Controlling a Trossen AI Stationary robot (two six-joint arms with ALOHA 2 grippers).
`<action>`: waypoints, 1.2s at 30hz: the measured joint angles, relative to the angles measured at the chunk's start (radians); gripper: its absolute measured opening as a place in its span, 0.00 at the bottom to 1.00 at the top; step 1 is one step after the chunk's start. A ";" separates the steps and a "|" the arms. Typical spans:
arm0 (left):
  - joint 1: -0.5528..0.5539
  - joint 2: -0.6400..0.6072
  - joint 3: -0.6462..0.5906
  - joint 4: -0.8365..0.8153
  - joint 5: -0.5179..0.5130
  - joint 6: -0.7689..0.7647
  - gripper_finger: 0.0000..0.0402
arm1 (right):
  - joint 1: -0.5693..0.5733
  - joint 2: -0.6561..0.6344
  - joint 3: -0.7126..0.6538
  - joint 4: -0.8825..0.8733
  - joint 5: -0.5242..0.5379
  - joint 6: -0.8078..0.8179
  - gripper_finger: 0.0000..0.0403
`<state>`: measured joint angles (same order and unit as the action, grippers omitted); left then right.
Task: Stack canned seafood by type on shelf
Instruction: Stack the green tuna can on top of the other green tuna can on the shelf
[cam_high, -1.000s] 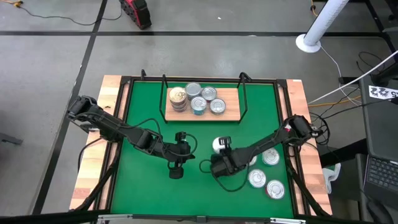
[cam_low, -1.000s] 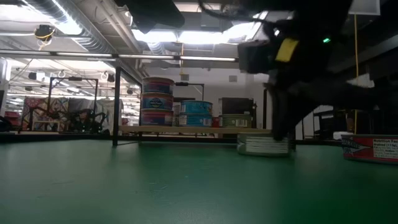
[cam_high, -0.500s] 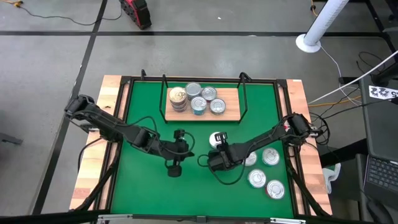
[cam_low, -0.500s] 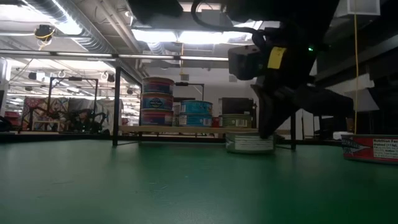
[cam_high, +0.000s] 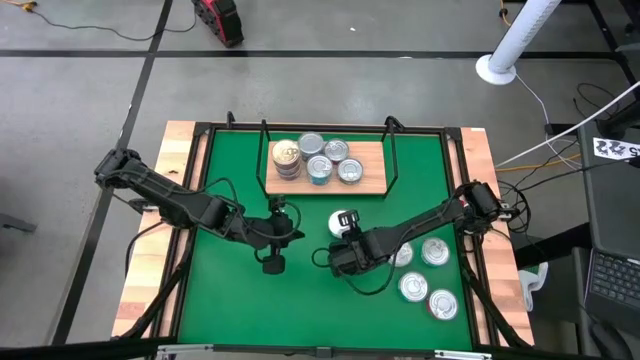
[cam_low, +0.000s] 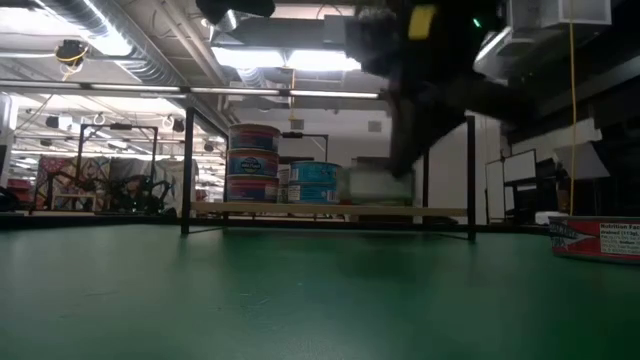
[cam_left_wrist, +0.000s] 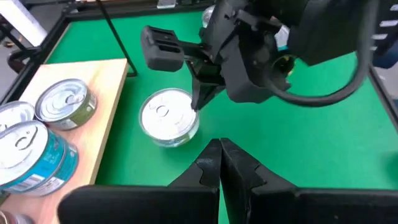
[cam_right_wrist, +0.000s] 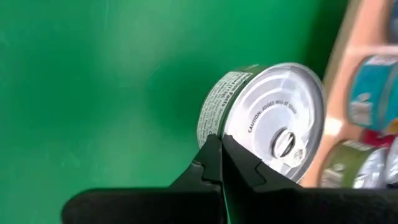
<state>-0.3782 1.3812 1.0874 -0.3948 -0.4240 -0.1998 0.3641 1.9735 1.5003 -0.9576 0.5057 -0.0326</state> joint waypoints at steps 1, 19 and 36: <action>0.000 0.000 0.000 0.001 0.000 0.000 0.00 | -0.002 0.000 0.019 -0.009 0.002 -0.005 0.00; -0.002 -0.007 0.000 -0.051 0.000 -0.001 0.00 | -0.184 -0.001 0.255 -0.341 -0.008 -0.115 0.00; -0.002 -0.007 0.000 -0.051 0.000 0.023 0.00 | -0.431 -0.001 0.255 -0.335 -0.081 -0.235 0.00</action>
<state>-0.3798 1.3743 1.0874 -0.4458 -0.4240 -0.1764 -0.0671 1.9720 1.7554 -1.2927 0.4249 -0.2677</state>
